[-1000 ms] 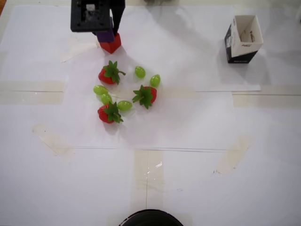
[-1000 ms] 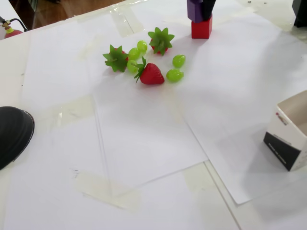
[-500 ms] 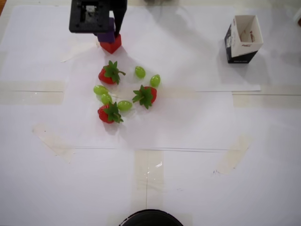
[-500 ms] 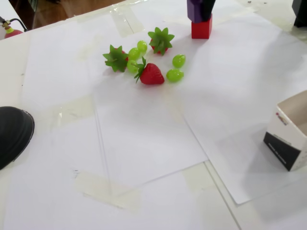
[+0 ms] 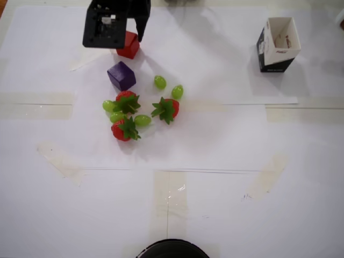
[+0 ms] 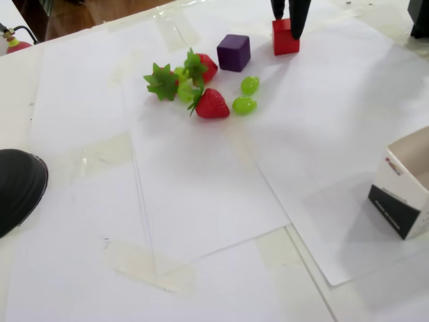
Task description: Put the purple cube on top of the red cube
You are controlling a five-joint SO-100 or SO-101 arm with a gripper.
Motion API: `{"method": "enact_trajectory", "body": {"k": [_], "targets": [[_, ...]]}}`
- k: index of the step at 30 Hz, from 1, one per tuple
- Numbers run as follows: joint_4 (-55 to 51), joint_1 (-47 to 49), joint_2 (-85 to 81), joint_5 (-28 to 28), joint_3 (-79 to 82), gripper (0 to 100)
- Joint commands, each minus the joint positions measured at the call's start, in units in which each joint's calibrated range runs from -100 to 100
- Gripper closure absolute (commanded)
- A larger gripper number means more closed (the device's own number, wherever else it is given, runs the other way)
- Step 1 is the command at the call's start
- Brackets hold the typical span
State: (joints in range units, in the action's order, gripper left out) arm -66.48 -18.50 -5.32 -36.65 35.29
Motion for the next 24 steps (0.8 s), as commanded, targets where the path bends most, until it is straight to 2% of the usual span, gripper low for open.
{"method": "enact_trajectory", "body": {"k": [1, 12, 19, 24], "targets": [[1.45, 0.27, -1.39, 1.03, -0.66, 72], [9.54, 4.53, 6.78, 7.81, -10.48, 72], [12.89, 5.63, 11.68, 14.11, -12.93, 65], [14.68, 5.56, 12.37, 16.21, -12.93, 62]]}}
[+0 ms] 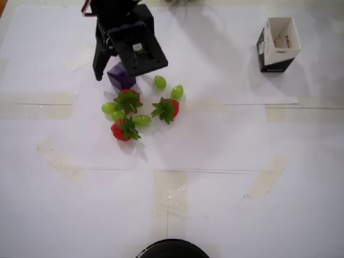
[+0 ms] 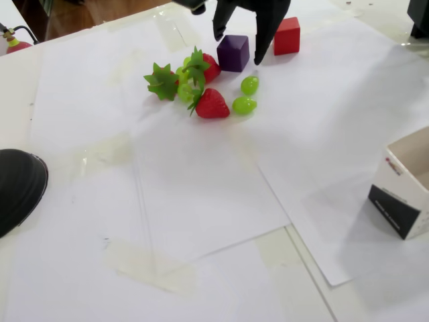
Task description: Put the purple cube on top of the red cube
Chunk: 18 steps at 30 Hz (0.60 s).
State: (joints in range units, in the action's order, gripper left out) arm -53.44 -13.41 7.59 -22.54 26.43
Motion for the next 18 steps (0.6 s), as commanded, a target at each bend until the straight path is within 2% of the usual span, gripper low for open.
{"method": "enact_trajectory", "body": {"k": [1, 13, 18], "targets": [[2.05, 0.47, -0.54, 2.54, -4.06, 62], [3.36, 0.39, 0.58, 2.83, -4.06, 63], [3.19, 0.39, 0.50, 2.10, -3.79, 71]]}}
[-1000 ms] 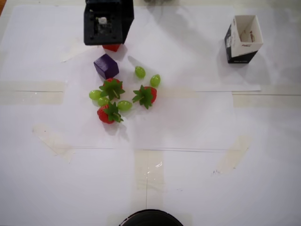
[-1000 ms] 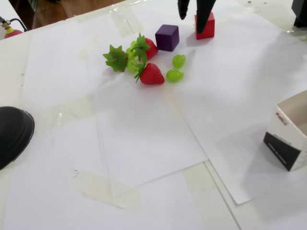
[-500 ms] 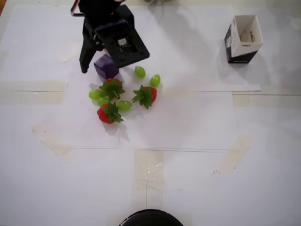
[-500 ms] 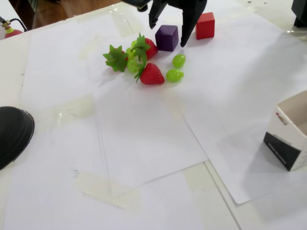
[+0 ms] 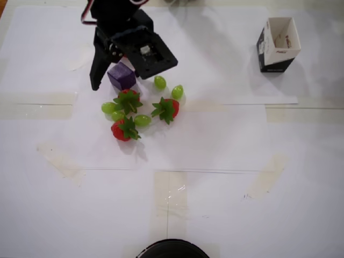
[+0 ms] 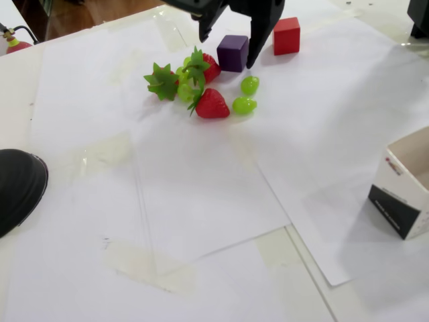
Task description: Put the purple cube on top of the red cube
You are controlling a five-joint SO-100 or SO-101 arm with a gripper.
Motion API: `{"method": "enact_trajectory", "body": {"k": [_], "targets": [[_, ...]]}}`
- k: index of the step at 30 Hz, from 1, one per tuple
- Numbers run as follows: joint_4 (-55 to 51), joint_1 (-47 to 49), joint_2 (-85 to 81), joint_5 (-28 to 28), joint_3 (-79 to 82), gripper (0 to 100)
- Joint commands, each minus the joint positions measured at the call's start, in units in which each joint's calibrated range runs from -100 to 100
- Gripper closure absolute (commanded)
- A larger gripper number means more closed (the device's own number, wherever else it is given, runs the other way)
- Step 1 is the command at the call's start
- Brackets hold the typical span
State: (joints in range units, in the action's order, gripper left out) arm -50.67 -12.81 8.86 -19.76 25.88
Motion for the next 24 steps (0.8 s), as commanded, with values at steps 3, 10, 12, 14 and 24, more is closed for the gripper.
{"method": "enact_trajectory", "body": {"k": [3, 10, 12, 14, 24], "targets": [[0.35, -0.43, -1.12, -1.12, -2.88, 78], [0.18, -0.57, -1.72, -1.17, -2.61, 89], [0.10, -0.65, -1.89, -1.12, -2.61, 91], [0.02, -0.65, -2.15, -1.03, -2.70, 91], [-14.20, -0.65, -7.40, -8.01, -9.79, 91]]}}
